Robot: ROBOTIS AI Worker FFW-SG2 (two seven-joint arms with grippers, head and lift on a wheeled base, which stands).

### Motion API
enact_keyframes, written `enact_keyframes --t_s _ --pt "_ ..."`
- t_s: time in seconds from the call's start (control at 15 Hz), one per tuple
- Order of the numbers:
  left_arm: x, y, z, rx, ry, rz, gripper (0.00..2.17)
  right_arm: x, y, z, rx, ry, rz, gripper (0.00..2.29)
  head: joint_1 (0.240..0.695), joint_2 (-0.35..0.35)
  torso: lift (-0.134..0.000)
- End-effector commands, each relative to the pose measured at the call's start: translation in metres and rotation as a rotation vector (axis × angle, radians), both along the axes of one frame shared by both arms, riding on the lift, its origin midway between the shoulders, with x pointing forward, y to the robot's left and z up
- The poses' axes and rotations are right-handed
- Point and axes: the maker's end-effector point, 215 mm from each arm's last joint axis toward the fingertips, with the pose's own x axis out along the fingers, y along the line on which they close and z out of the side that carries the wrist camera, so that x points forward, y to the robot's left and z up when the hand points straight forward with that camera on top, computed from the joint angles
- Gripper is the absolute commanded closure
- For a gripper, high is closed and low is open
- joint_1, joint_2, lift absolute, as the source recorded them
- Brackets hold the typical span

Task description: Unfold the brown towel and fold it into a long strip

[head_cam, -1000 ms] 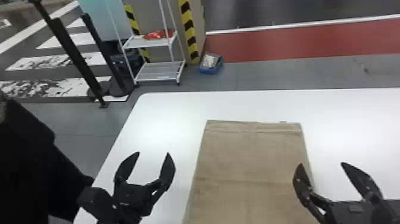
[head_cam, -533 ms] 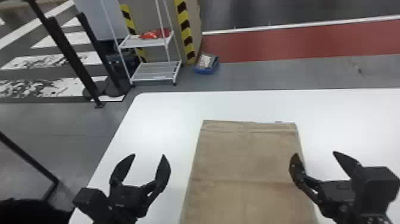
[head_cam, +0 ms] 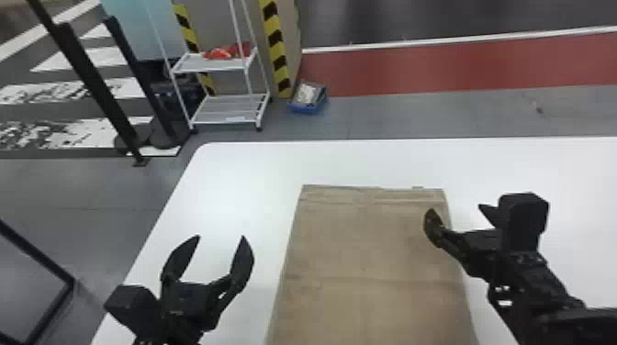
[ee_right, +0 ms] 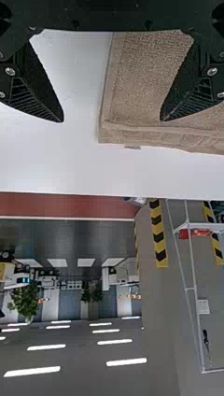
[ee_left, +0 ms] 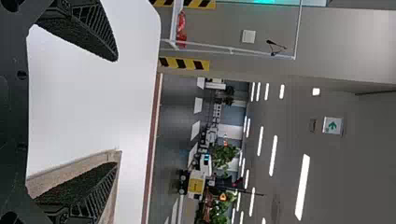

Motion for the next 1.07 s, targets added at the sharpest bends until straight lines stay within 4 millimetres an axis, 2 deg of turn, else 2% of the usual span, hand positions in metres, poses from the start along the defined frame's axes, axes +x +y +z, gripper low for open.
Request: enact_keyframes --t_s 0.0,0.13,0.27,0.6,1.0 --pt "0.003 -0.001 -0.001 -0.004 0.0 -0.003 0.08 0.019 0.008 -0.006 0.018 0.018 0.033 0.13 0.695 0.205 -0.116" --pt "0.007 -0.004 -0.002 -0.004 0.001 -0.011 0.08 0.032 0.014 -0.016 0.012 0.042 0.064 0.13 0.695 0.21 -0.116" --pt "0.008 -0.008 -0.003 -0.006 0.002 -0.018 0.08 0.036 0.019 -0.025 0.014 0.06 0.092 0.13 0.695 0.21 -0.116" --pt "0.013 -0.014 -0.005 -0.005 0.004 -0.038 0.08 0.029 0.027 -0.042 0.013 0.1 0.125 0.22 0.695 0.21 -0.116" --pt "0.012 -0.015 -0.007 -0.004 0.01 -0.045 0.08 0.027 0.03 -0.044 0.006 0.104 0.134 0.38 0.695 0.213 -0.116"
